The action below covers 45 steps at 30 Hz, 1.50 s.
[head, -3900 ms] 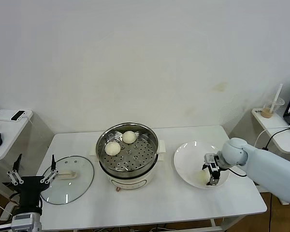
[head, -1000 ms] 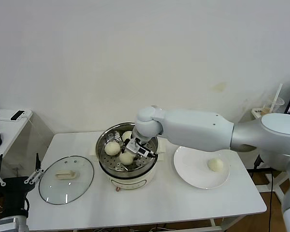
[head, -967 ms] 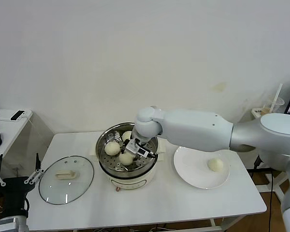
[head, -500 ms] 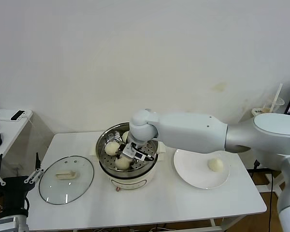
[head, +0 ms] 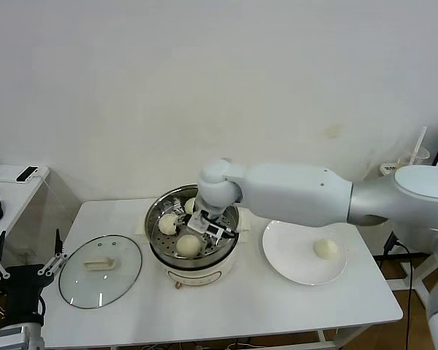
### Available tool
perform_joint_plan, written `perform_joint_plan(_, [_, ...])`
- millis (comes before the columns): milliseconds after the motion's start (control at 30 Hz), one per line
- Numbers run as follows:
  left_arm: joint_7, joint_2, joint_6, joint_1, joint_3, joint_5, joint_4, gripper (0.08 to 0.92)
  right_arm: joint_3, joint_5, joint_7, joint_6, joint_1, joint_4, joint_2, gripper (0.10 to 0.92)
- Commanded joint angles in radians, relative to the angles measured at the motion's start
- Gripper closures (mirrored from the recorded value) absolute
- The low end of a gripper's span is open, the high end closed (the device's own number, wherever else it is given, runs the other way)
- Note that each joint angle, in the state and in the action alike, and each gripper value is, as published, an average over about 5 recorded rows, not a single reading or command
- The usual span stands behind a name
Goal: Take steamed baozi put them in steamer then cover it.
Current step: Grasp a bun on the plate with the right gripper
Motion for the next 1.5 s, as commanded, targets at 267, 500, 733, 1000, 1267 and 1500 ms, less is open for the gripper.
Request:
perform_joint_plan(267, [0.001,0.018,0.003,-0.009,0.016,0.005,0.0,0.177,0.129,0.126,-0.018,-0.355,0.081,-0.039,-0.201,0.203])
perform_joint_plan(500, [0.002,0.037,0.006,-0.014,0.028,-0.002,0.0,0.177,0.142,0.167,-0.001,-0.517,0.055,0.103,-0.443,0.203])
perform_joint_plan(733, [0.004,0.042,0.01,-0.019,0.063,-0.002,0.004,0.177,0.227,0.09,-0.034,-0.455,-0.115,0.13,-0.67,0.203])
perform_joint_plan(1000, [0.005,0.056,0.018,-0.017,0.076,-0.011,0.012,0.177,0.495,-0.094,-0.133,-0.303,-0.448,0.06,-0.811,0.203])
perform_joint_plan(1267, [0.004,0.055,0.021,-0.017,0.099,0.003,0.014,0.177,0.613,-0.19,-0.138,-0.247,-0.594,-0.009,-0.813,0.203])
perform_joint_plan(1500, [0.004,0.048,0.024,-0.012,0.099,0.006,0.018,0.177,0.679,-0.245,-0.112,-0.217,-0.653,-0.132,-0.709,0.203])
